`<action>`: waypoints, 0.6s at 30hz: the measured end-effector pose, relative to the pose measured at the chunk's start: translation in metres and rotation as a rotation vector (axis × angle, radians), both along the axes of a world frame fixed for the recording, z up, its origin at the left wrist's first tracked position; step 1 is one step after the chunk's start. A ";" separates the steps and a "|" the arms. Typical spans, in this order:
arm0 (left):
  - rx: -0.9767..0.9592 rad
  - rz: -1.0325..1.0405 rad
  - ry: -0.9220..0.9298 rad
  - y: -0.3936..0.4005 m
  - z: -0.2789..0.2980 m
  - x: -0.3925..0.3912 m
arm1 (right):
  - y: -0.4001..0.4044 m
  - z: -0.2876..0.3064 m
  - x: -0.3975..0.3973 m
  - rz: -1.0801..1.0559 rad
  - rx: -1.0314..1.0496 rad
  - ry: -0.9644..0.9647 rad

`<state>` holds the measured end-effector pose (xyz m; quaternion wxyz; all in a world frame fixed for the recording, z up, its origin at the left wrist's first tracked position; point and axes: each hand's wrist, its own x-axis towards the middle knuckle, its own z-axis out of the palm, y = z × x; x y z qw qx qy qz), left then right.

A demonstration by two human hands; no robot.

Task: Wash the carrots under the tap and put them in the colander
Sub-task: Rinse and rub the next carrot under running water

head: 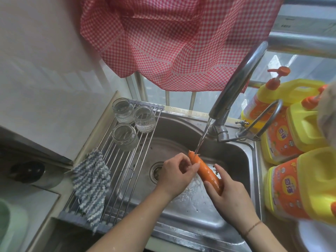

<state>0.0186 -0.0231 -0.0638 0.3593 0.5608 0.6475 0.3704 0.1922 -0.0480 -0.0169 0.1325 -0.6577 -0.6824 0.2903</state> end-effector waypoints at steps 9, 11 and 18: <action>0.111 -0.051 0.195 0.002 -0.001 0.007 | -0.002 0.001 -0.003 0.033 -0.003 -0.057; 0.107 -0.042 0.156 0.004 -0.003 0.007 | -0.002 0.000 -0.003 0.025 -0.018 -0.053; 0.041 0.016 0.162 0.002 -0.007 0.004 | -0.006 -0.005 0.001 -0.035 -0.097 0.054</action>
